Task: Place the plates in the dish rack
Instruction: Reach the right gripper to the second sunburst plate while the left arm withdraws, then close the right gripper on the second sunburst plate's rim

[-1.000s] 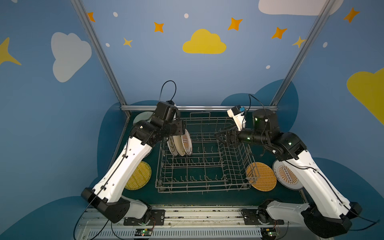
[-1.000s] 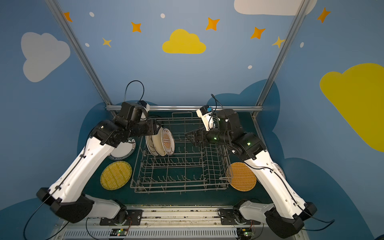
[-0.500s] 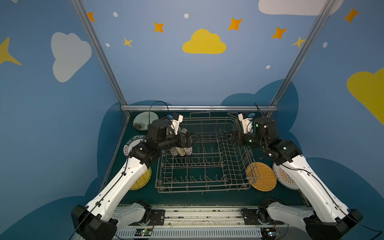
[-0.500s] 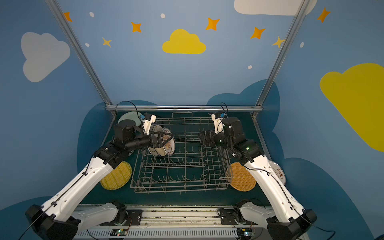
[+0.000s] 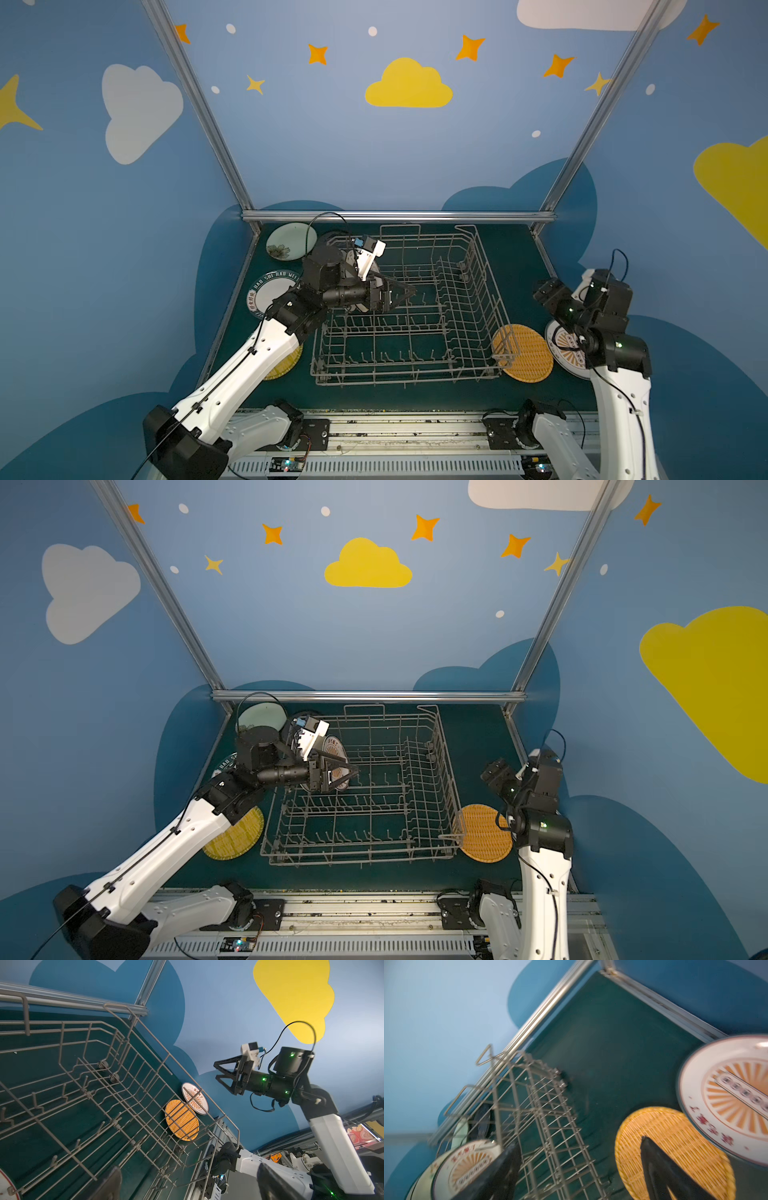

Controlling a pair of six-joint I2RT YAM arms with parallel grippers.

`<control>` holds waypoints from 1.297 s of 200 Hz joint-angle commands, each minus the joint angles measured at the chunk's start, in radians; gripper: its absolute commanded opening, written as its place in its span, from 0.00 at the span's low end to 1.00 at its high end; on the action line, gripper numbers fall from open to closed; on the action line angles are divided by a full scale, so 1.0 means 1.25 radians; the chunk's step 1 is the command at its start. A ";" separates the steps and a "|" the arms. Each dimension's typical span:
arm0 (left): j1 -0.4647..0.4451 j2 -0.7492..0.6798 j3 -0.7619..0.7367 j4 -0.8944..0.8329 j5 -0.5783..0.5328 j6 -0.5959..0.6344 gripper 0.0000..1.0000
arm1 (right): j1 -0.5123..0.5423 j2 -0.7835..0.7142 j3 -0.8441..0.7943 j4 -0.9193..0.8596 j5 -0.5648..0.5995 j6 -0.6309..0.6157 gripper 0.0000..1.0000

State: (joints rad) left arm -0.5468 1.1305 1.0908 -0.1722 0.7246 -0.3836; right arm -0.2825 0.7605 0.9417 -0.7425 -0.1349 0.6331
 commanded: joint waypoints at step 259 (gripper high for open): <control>-0.039 -0.008 0.004 0.011 -0.010 0.007 1.00 | -0.372 -0.034 -0.564 0.415 0.088 0.362 0.70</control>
State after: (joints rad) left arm -0.5949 1.1305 1.0908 -0.1612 0.7170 -0.3962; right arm -0.7410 0.6983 0.2489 -0.3149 -0.0422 1.0740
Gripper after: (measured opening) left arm 0.998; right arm 0.725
